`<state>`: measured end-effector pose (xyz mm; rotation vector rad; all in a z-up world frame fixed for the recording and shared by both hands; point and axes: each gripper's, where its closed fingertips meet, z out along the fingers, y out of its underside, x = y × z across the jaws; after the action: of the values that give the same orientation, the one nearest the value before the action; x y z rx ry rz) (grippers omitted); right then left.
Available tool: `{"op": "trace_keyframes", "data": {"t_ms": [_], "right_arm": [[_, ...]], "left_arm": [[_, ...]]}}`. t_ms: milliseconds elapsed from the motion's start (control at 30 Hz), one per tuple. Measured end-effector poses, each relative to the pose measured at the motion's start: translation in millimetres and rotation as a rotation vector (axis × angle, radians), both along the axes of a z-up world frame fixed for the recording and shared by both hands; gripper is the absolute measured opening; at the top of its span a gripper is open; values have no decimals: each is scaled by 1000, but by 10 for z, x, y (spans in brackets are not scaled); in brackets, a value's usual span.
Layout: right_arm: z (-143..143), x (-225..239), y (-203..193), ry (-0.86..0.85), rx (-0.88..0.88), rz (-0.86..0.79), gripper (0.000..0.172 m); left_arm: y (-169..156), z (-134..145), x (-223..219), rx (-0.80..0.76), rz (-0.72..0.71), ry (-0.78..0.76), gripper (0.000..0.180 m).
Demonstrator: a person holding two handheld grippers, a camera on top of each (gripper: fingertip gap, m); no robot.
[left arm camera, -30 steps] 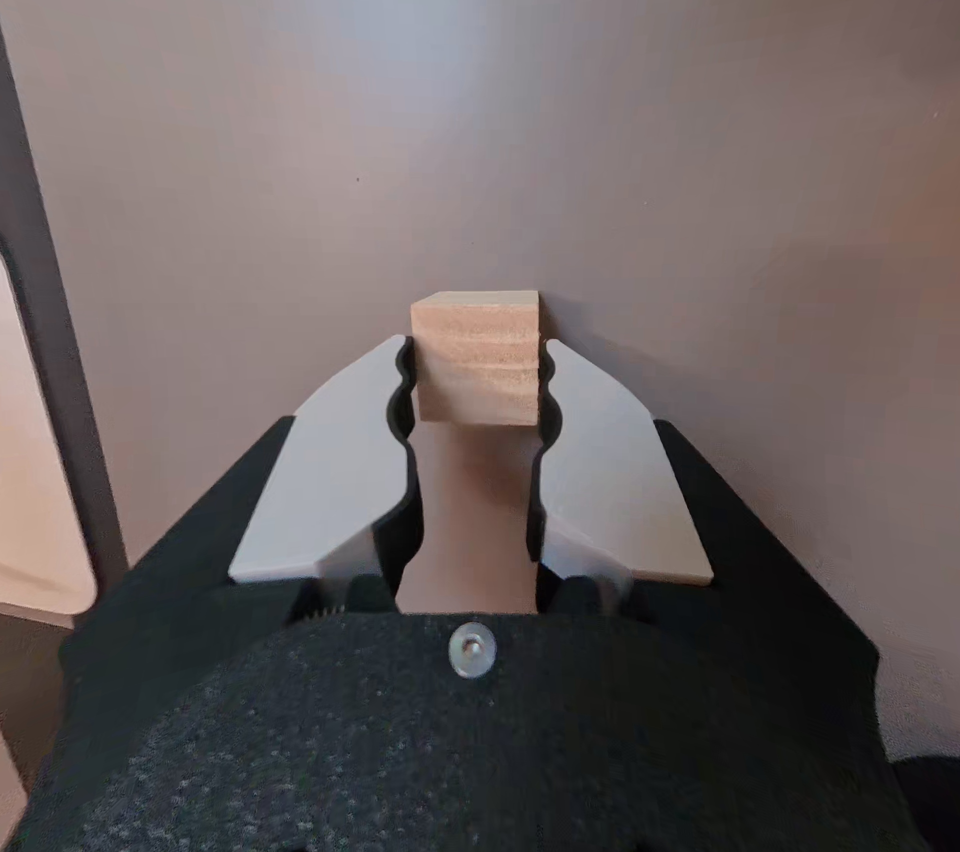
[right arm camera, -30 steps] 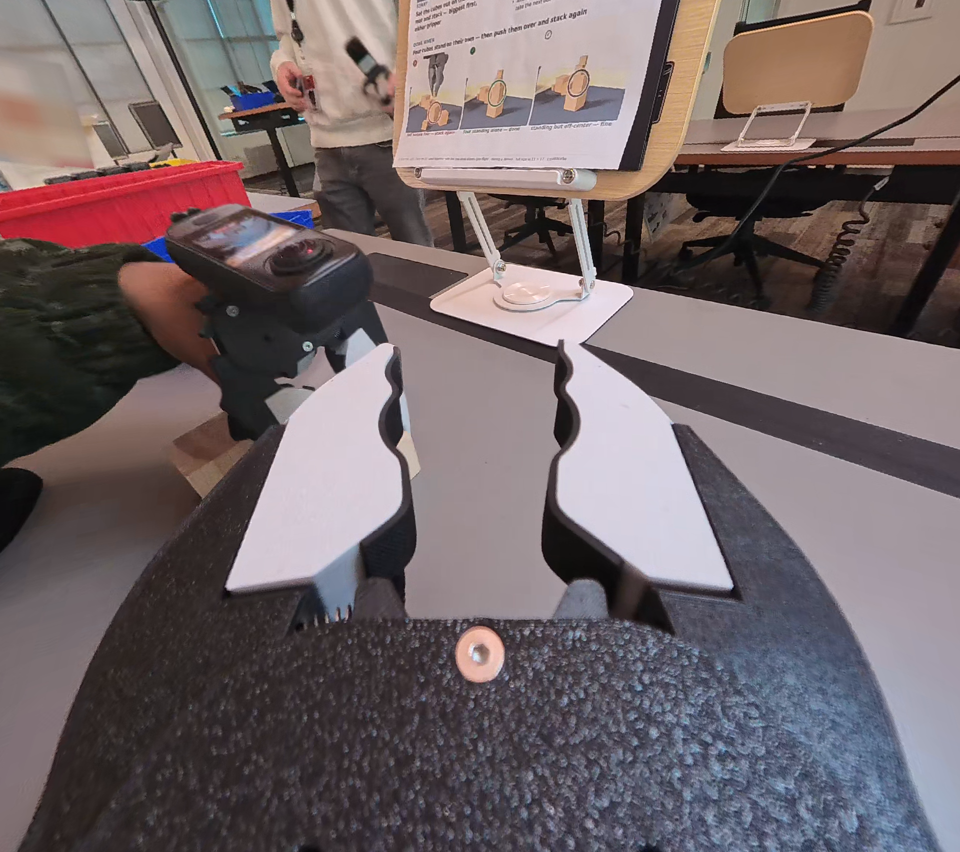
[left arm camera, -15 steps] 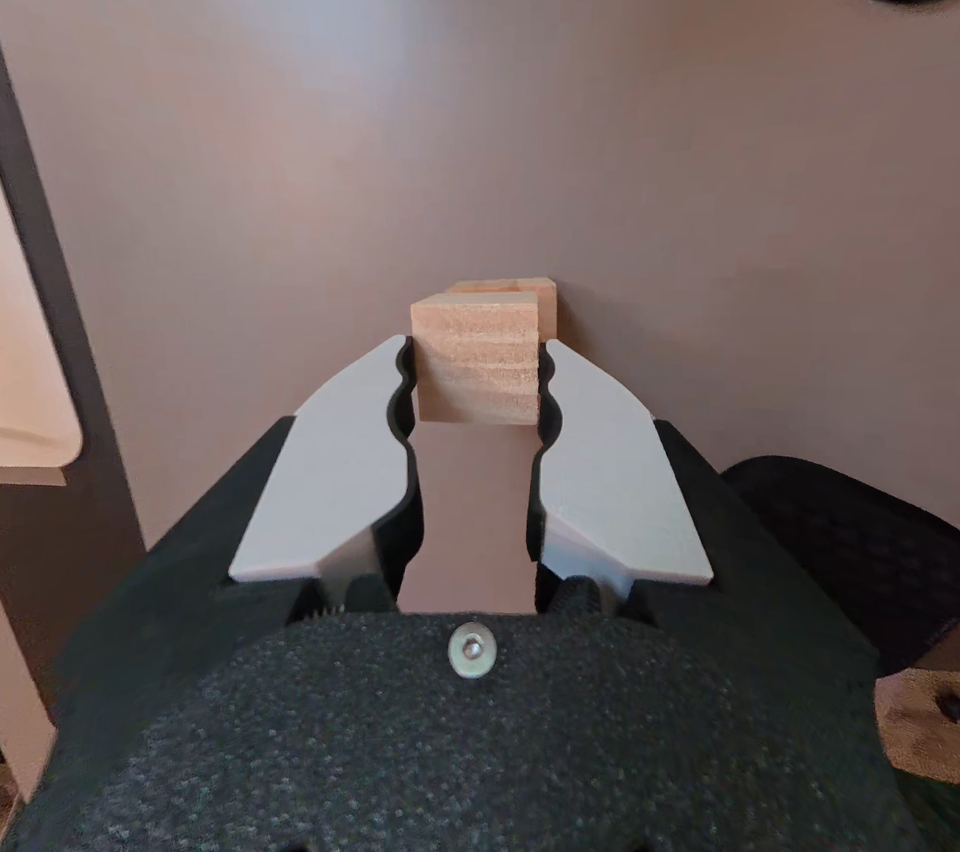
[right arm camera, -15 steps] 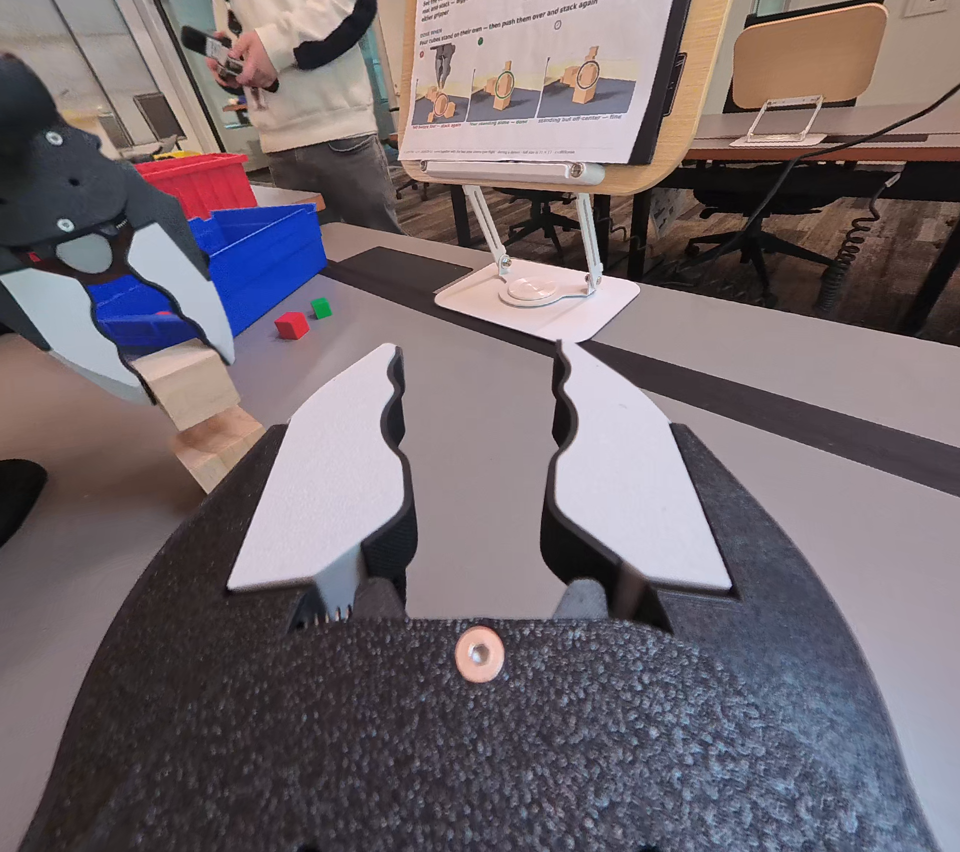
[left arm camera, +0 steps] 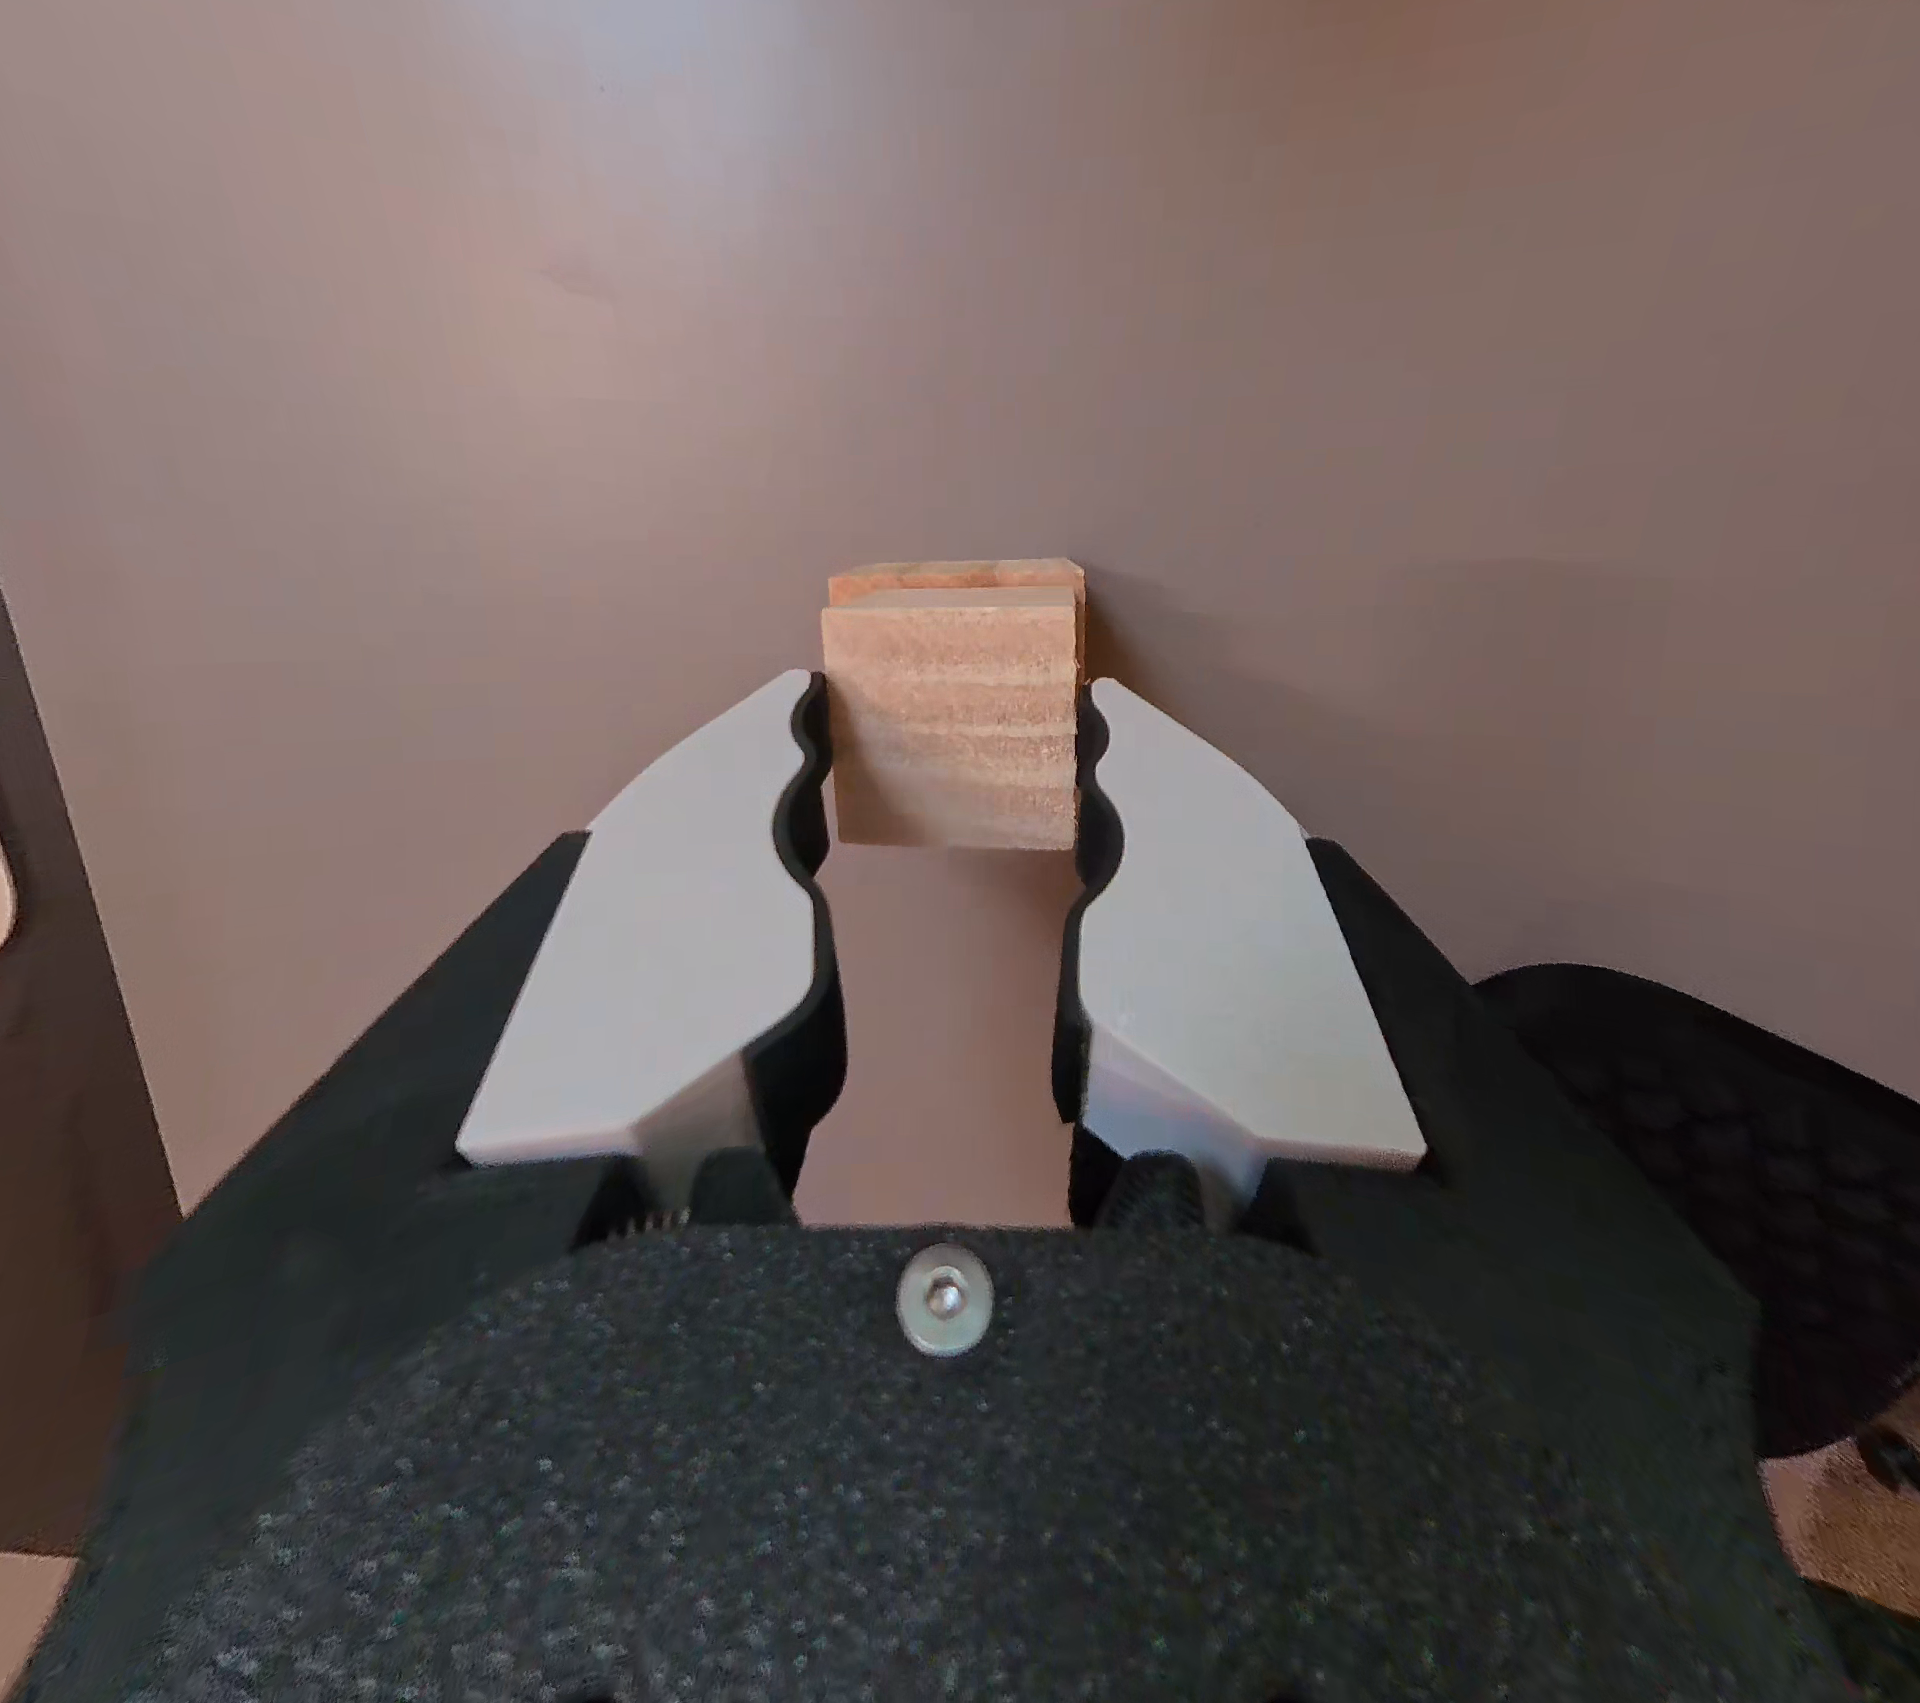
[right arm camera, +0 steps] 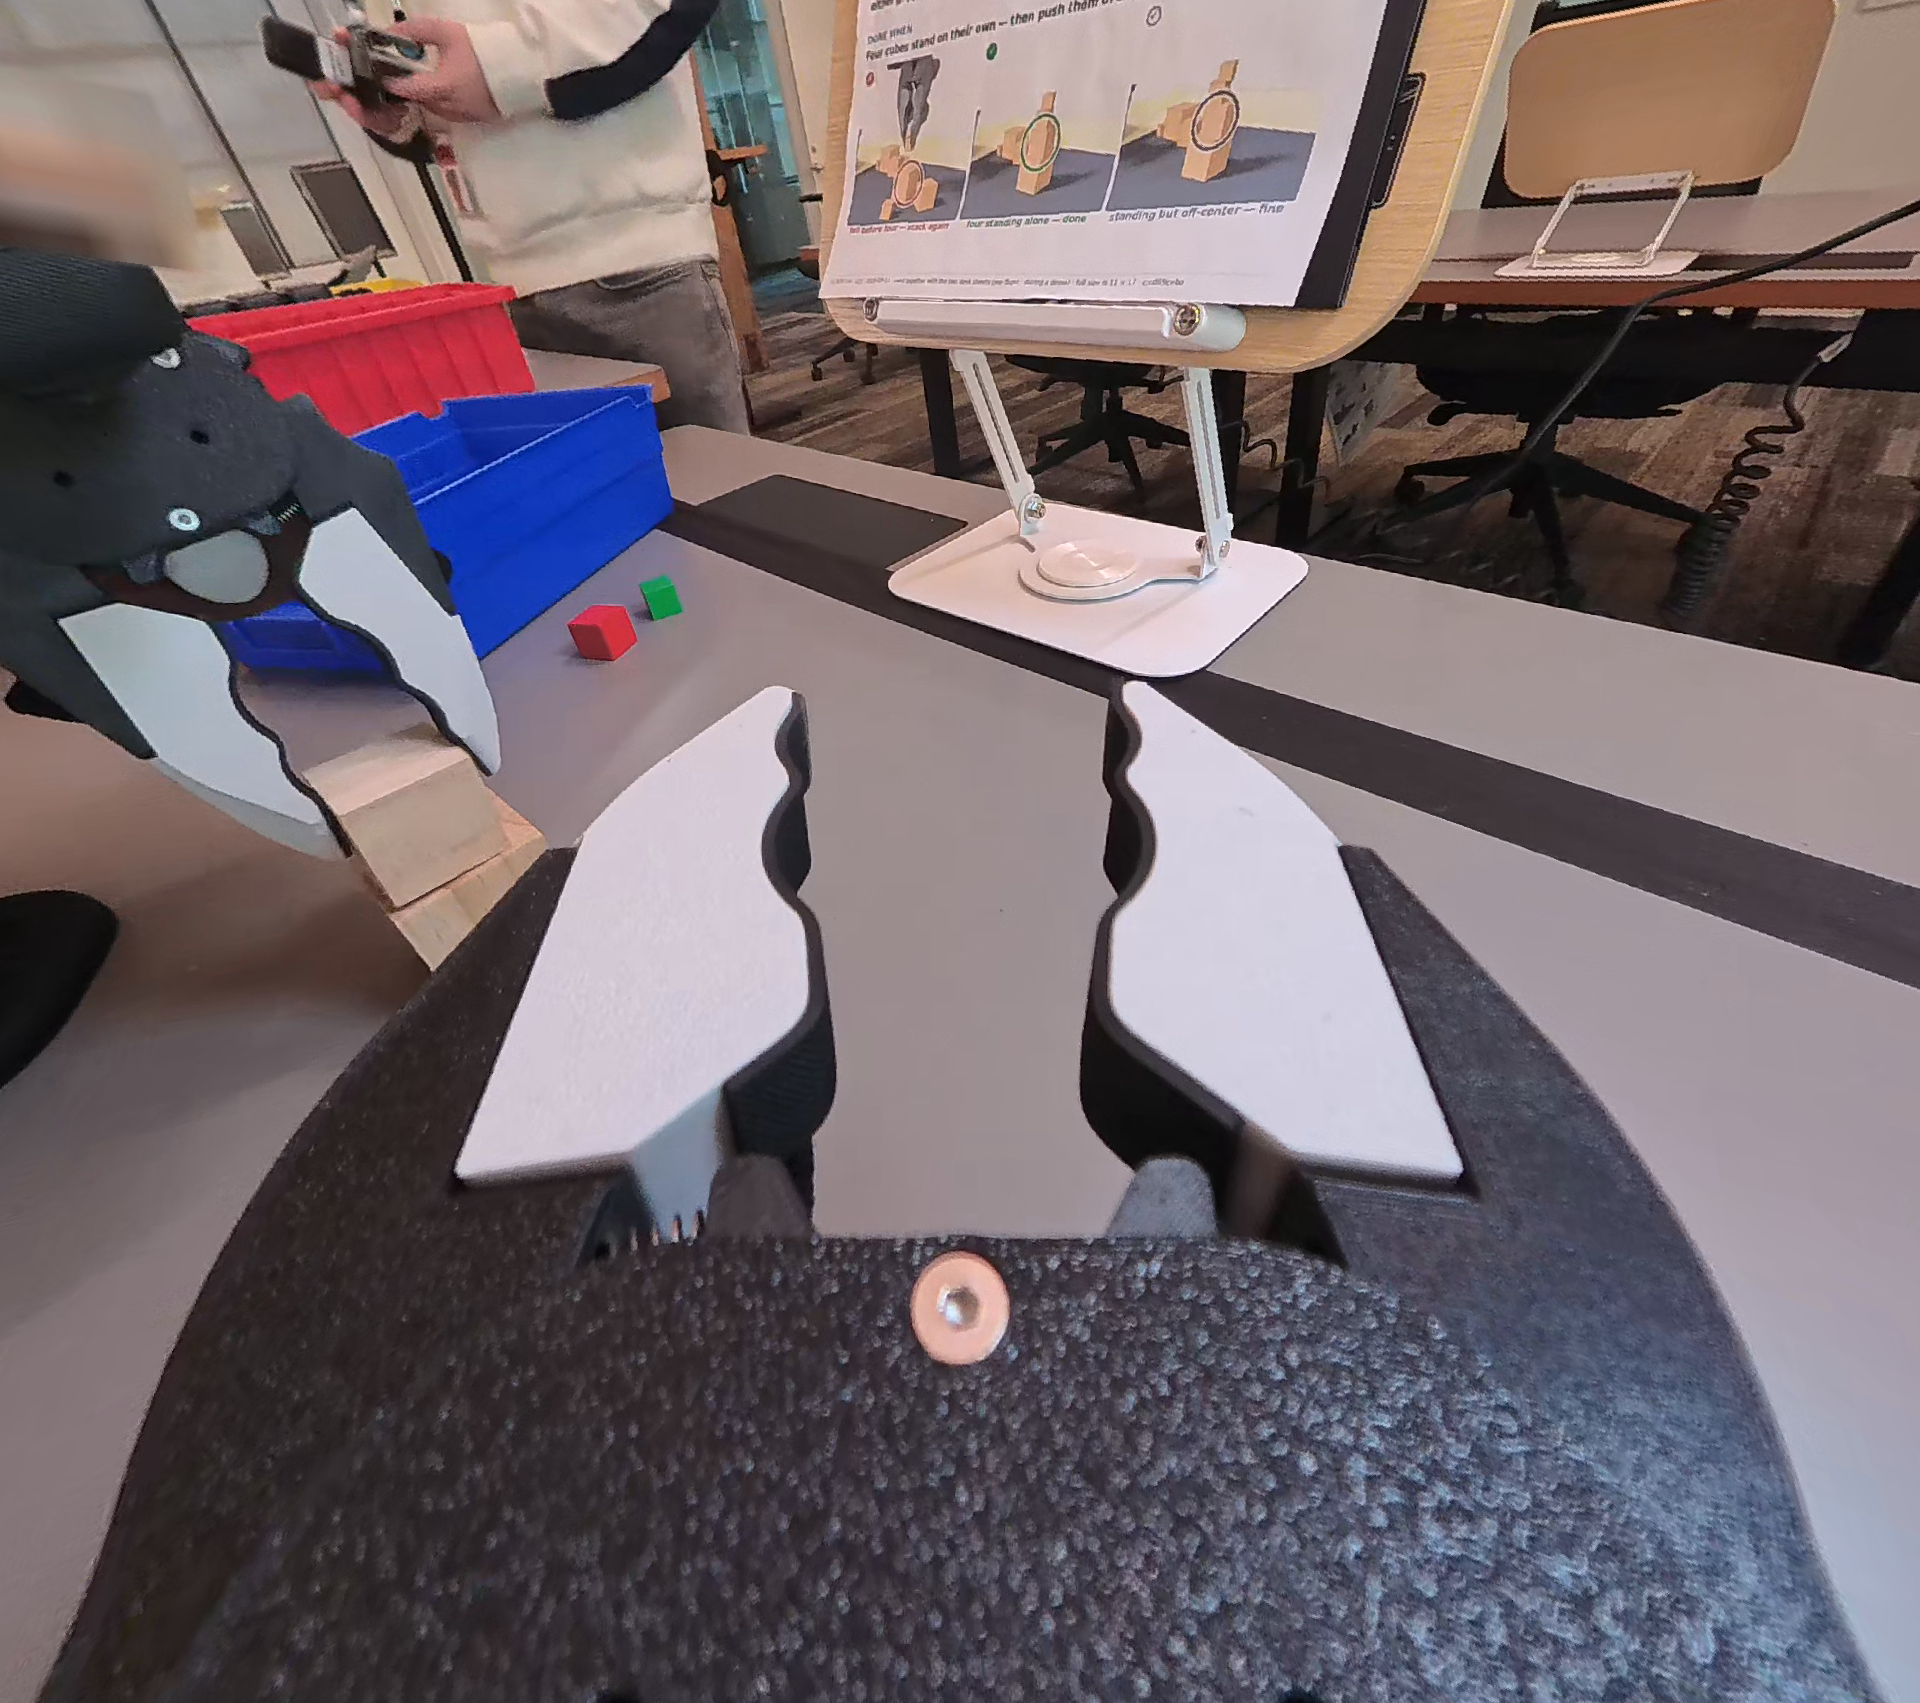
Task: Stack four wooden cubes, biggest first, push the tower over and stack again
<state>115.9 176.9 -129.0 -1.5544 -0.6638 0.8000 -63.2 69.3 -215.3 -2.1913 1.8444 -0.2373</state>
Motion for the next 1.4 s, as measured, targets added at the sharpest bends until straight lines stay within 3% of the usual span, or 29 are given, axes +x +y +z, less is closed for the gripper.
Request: {"op": "trace_keyframes", "data": {"t_ms": [633,800,967,1100,1233,1400], "right_arm": [[-11,-5,-4,-4,-2,5,55],[-5,6,1,2,-1,2,55],[-6,9,4,4,-2,2,55],[-12,4,3,3,-5,4,55],[-16,4,5,2,-6,3,55],[-39,10,21,-2,-12,1,55]], "left_arm": [[11,9,-30,62,-10,10,49],[157,388,-120,109,77,-149,50],[548,747,-633,162,257,-244,47],[836,553,-1247,172,422,-106,50],[858,181,-1656,78,444,25,54],[947,-84,-1973,43,462,176,52]]}}
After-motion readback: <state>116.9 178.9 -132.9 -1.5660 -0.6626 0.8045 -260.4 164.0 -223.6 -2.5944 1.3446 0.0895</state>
